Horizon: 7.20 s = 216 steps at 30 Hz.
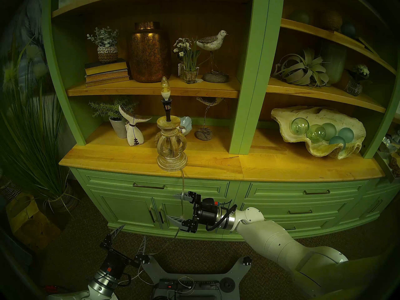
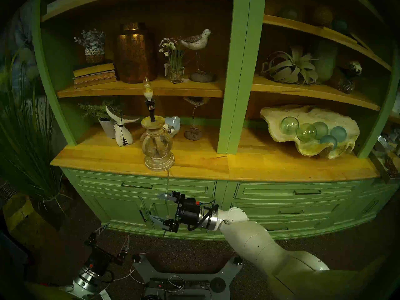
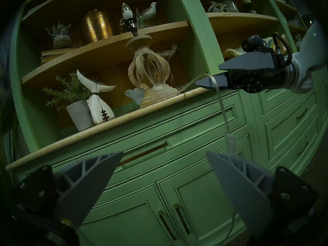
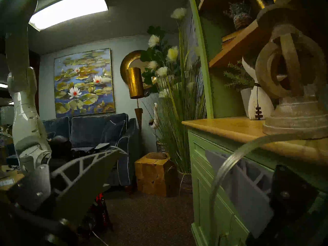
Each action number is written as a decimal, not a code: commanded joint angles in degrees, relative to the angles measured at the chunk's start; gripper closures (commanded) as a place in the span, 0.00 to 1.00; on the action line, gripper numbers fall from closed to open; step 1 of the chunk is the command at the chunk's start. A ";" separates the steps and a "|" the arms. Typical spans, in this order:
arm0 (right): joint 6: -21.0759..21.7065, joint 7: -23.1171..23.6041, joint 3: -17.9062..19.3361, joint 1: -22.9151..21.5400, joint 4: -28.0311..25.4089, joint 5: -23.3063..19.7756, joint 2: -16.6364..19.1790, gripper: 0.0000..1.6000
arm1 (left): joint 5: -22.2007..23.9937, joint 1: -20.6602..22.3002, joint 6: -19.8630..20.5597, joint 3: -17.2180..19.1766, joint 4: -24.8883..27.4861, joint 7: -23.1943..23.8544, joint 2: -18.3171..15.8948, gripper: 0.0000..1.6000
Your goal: Grab cable and switch light on
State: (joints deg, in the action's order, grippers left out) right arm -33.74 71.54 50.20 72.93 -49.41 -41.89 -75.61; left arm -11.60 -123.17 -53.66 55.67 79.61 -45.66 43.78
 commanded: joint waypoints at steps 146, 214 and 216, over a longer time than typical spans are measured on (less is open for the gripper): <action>-12.45 -6.37 -15.22 -8.67 3.04 -11.98 0.77 1.00 | 37.63 14.98 19.61 -8.95 14.90 31.93 0.51 0.00; -14.26 -8.77 -21.05 -10.69 2.92 -15.69 2.05 1.00 | 36.08 23.32 16.82 -8.02 1.96 34.78 11.47 0.33; -14.28 -8.86 -21.11 -10.70 2.90 -15.69 2.07 1.00 | 36.15 23.56 16.91 -8.07 1.79 34.98 11.66 0.33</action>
State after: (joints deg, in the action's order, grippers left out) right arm -47.48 57.49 29.19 64.15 -45.02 -56.97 -73.71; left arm 24.63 -102.38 -35.81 47.13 81.59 -11.67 54.30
